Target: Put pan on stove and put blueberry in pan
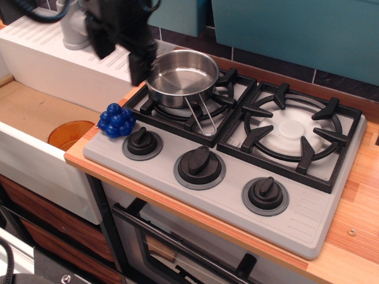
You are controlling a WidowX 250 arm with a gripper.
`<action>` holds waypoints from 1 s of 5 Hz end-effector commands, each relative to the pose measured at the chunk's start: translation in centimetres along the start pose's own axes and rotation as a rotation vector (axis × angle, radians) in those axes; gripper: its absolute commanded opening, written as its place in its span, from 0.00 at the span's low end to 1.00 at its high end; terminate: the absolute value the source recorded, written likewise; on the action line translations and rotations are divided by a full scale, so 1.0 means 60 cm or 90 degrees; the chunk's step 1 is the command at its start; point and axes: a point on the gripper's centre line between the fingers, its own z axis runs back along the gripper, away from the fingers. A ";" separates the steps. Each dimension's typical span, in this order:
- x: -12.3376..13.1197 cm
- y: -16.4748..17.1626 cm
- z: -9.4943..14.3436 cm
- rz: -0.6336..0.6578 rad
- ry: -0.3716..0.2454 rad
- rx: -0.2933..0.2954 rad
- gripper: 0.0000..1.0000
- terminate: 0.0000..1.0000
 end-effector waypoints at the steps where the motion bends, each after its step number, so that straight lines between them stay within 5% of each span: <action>1: -0.029 -0.005 -0.010 0.029 -0.048 0.018 1.00 0.00; 5: -0.026 0.003 -0.055 0.021 -0.076 -0.007 1.00 0.00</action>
